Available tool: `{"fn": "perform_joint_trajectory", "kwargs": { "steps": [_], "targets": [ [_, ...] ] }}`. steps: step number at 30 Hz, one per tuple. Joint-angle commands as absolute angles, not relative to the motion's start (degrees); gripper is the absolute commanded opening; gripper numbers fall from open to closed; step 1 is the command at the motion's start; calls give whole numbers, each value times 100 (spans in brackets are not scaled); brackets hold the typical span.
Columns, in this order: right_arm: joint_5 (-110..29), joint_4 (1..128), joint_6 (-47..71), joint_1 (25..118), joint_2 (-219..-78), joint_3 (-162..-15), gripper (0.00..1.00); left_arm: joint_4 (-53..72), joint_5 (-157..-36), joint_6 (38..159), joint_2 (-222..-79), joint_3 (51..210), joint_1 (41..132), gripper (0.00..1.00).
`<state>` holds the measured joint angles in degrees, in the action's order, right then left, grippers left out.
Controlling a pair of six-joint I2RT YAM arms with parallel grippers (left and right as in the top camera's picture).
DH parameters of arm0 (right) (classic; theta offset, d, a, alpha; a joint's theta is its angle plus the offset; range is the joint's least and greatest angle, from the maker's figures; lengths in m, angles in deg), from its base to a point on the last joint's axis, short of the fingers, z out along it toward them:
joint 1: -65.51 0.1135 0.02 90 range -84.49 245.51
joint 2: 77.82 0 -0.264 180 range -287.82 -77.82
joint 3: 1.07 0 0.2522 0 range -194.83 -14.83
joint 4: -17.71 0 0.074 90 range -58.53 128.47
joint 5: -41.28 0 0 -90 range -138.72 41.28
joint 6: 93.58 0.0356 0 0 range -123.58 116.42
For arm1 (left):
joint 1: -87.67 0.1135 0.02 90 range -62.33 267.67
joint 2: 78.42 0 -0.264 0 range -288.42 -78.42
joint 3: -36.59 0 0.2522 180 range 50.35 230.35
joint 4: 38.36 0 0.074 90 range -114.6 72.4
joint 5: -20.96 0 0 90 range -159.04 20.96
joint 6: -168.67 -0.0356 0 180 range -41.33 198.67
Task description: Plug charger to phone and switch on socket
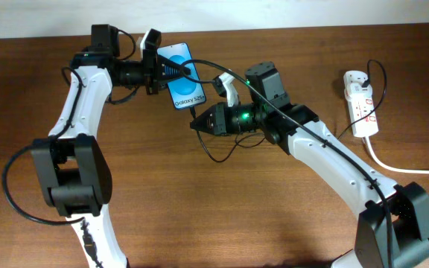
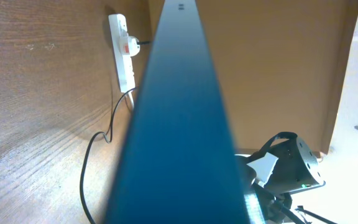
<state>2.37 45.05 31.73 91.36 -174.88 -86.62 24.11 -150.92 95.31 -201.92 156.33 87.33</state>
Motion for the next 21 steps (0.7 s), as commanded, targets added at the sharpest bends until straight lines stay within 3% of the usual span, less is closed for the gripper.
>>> {"fn": "perform_joint_trajectory", "kwargs": {
  "steps": [1,11,14,21],
  "targets": [
    [-290,4217,3101,8946,-17473,-8736,4,2542,-15632,9437,-20216,15637,8401,0],
    [-281,4219,3101,8944,-17473,-8736,4,2510,-15606,9437,-20216,15637,8419,0],
    [-281,4284,3101,8944,-17473,-8736,15,2497,-15414,9437,-20216,15637,8465,0],
    [-207,4322,3099,8941,-17473,-8736,21,2499,-15324,9439,-20218,15637,8672,0]
  ]
}}
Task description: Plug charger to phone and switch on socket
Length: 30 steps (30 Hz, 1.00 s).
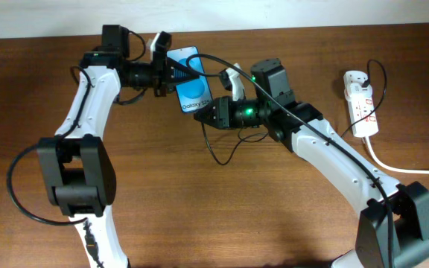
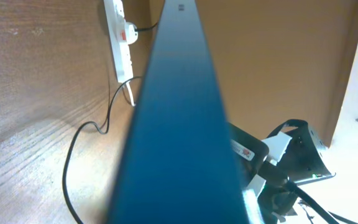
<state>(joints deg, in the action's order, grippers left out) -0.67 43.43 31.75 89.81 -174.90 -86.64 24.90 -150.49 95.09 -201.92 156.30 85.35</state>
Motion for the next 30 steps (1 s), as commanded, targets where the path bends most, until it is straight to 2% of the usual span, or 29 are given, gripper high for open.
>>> {"fn": "perform_joint_trajectory", "kwargs": {
  "steps": [1,12,14,19,25,30],
  "targets": [
    [-176,4322,3099,8941,-17473,-8736,21,2497,-15324,9439,-20216,15637,8685,0],
    [373,4317,3029,8467,-17473,-8736,33,2501,-14736,9306,-20218,15637,8838,0],
    [609,4328,2919,8268,-17473,-8736,38,2560,-14692,9002,-20218,15637,8838,0],
    [746,4636,2740,7831,-17473,-8736,47,3377,-13615,8462,-20218,15637,8764,0],
    [633,5063,2362,7626,-17473,-8736,49,4711,-12725,7507,-20218,15637,8552,0],
    [613,5126,2336,7626,-17473,-8736,48,5054,-11997,7109,-20286,15637,8178,0]
  ]
}}
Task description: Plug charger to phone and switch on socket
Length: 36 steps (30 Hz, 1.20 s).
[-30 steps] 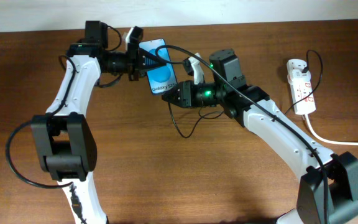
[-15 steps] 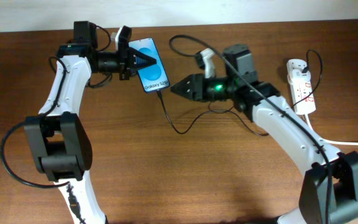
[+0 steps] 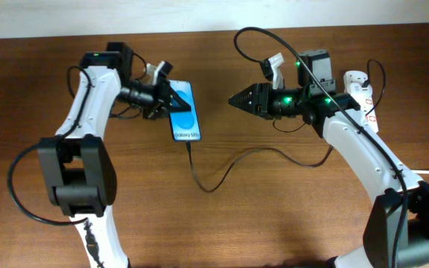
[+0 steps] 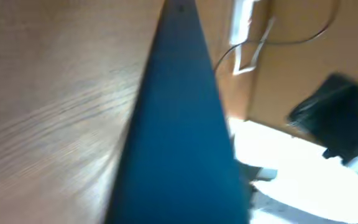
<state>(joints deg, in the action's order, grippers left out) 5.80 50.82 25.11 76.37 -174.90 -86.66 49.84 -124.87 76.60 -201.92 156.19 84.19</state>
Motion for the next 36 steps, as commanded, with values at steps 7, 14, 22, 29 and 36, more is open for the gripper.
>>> {"fn": "perform_joint_trajectory", "kwargs": {
  "steps": [7,14,22,29,36],
  "targets": [
    [611,5379,2187,7626,-17473,-8736,48,4896,-11615,7105,-20590,15637,7995,0],
    [613,5425,2172,7628,-17473,-8736,52,4564,-11615,7459,-20898,15637,7992,0],
    [611,5519,2058,7637,-17473,-8736,52,4221,-11204,7671,-21055,15637,7984,0],
    [611,5528,2058,7637,-17473,-8736,52,4206,-11160,7699,-21313,15637,7923,0],
    [611,5528,2058,7637,-17473,-8736,52,4153,-11110,7850,-21374,15637,7905,0]
  ]
}}
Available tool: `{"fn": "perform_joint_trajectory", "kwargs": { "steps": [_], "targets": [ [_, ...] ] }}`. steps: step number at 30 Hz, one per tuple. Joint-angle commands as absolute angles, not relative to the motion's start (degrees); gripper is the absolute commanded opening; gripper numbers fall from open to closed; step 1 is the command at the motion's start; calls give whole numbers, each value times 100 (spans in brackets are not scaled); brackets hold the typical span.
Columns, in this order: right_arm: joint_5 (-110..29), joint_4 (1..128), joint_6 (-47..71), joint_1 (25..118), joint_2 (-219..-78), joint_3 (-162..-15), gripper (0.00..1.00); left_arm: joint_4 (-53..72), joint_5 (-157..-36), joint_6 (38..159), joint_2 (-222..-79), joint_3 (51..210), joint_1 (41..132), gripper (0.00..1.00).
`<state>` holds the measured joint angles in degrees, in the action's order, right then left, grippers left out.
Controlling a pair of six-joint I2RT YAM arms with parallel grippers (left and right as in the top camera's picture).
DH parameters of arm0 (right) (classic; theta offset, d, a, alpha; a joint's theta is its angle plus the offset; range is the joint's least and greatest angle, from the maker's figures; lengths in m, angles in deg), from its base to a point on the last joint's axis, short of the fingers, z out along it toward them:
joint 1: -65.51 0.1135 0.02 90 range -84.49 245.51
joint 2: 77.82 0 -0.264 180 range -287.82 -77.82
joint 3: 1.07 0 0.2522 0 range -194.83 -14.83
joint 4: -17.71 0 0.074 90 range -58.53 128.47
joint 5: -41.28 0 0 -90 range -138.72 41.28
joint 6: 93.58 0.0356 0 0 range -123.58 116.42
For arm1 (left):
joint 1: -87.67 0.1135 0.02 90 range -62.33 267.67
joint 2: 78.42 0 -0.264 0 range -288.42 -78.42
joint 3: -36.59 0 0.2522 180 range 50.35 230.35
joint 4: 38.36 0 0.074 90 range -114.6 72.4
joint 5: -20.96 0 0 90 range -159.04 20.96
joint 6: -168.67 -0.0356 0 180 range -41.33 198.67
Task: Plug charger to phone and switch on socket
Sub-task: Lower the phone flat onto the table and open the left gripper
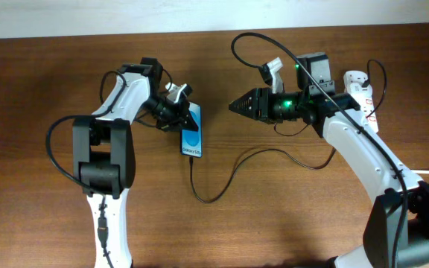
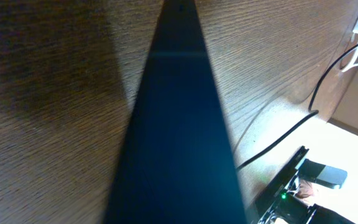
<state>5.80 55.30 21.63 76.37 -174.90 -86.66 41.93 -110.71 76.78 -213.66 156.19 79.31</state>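
Note:
The phone [image 1: 191, 136], with its blue screen facing up, is gripped at its upper end by my left gripper [image 1: 179, 113]. In the left wrist view its dark edge [image 2: 179, 124] fills the middle, close over the wood. The black charger cable [image 1: 229, 175] is plugged into the phone's lower end, loops over the table and runs right toward the white power strip [image 1: 362, 100]. My right gripper [image 1: 233, 106] points left, a short way right of the phone. Its fingers are together and hold nothing.
The right arm [image 1: 348, 141] crosses in front of the power strip and hides part of it. A white mains lead [image 1: 401, 170] runs off the right edge. A cable loop [image 1: 244, 41] rises above the right wrist. The brown table [image 1: 51, 223] is bare at the front left.
The left gripper has brought the phone a little nearer the front and to the right, lower over the wood. The cable loop shifted with it. The right gripper stays where it was.
At first the left gripper held the phone at the back while the right gripper was at its lower end by the cable. Later the right gripper stood off to the right with the cable left in the phone. Now the phone is lower and nearer the front.

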Motion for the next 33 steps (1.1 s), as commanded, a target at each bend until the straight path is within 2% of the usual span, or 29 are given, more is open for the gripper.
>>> {"fn": "perform_joint_trajectory", "kwargs": {
  "steps": [1,7,18,33],
  "targets": [
    [611,5528,2058,7637,-17473,-8736,52,4134,-11071,7865,-21374,15635,7905,0],
    [611,5528,2058,7637,-17473,-8736,52,4070,-10074,8473,-21374,15637,7853,0],
    [611,5528,2058,7637,-17473,-8736,52,4029,-9917,8491,-21374,15635,7791,0],
    [613,5530,2058,7637,-17473,-8736,52,4059,-9914,8493,-21374,15637,7791,31]
  ]
}}
